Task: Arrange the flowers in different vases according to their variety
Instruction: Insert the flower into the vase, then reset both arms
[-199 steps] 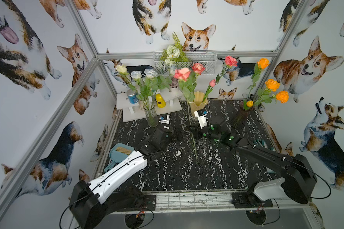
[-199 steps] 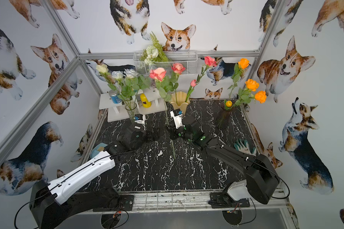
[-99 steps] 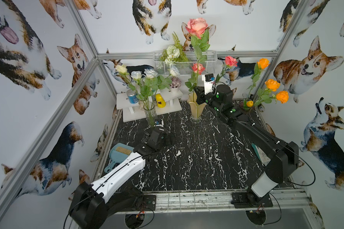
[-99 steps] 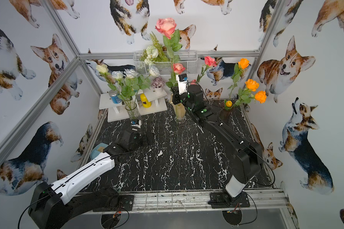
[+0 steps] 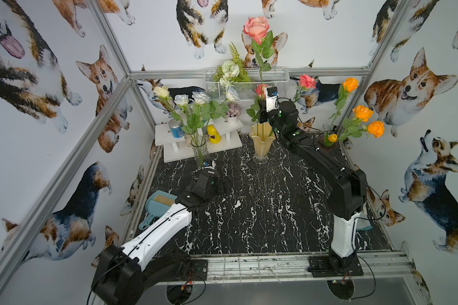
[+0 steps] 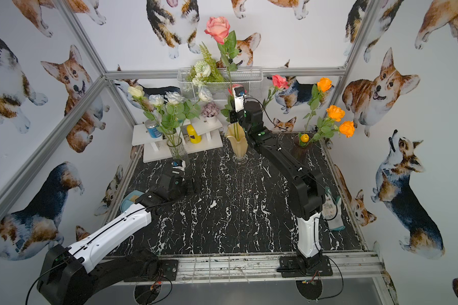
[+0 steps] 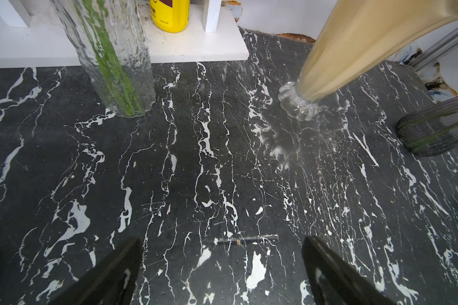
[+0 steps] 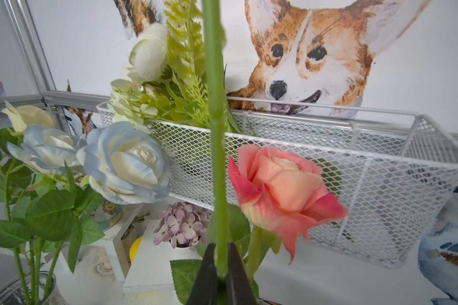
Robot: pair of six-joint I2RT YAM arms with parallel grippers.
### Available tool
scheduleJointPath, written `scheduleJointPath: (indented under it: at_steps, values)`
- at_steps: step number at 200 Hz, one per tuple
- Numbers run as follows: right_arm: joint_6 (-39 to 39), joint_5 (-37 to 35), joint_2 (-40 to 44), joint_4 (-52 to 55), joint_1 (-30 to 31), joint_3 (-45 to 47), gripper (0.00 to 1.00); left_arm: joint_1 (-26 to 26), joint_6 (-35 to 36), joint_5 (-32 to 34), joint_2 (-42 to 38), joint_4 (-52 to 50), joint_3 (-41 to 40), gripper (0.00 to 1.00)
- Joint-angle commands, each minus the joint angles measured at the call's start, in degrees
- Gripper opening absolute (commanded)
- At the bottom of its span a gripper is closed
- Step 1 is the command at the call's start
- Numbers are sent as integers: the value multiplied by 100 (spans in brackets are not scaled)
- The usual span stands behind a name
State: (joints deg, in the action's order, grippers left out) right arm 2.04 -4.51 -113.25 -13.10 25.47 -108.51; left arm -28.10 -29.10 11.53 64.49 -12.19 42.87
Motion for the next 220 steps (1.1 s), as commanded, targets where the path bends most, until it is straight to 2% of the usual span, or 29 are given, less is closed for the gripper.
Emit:
scheduleJointPath:
  at_steps: [1,15,31,40,46,57,73,79,125,170,199,220]
  values:
    - [69,-154,-119,-458,-24,14,0,70,93,-78,-24,133,-16,100]
    - [-10,-138,-113,-543,-23,173,0,118,102,-82,-24,135,-16,100]
    - [-101,-177,64,-811,-23,552,32,155,118,-84,-15,137,-5,100]
    - [-150,-199,197,-922,-18,776,46,179,132,-72,-15,133,11,100]
    - [-165,-199,282,-963,-16,901,53,190,126,-54,-15,137,19,100]
    - [-189,-158,455,-984,-15,1087,61,208,146,-16,-15,137,49,100]
    - [-205,-120,756,-982,-16,1407,62,213,199,74,-31,136,86,100]
    - [-242,-91,875,-992,-16,1564,68,225,230,107,-41,137,101,100]
    - [-468,125,1917,-671,-12,2648,75,252,420,520,-57,153,154,100]
    - [-734,427,3147,-37,-16,3873,100,278,838,1188,-248,426,-29,100]
    - [-767,515,3858,582,-33,4500,100,304,1229,1373,-513,1009,-453,100]
    - [-796,486,4272,989,-138,4943,100,348,1528,1264,-647,1458,-725,100]
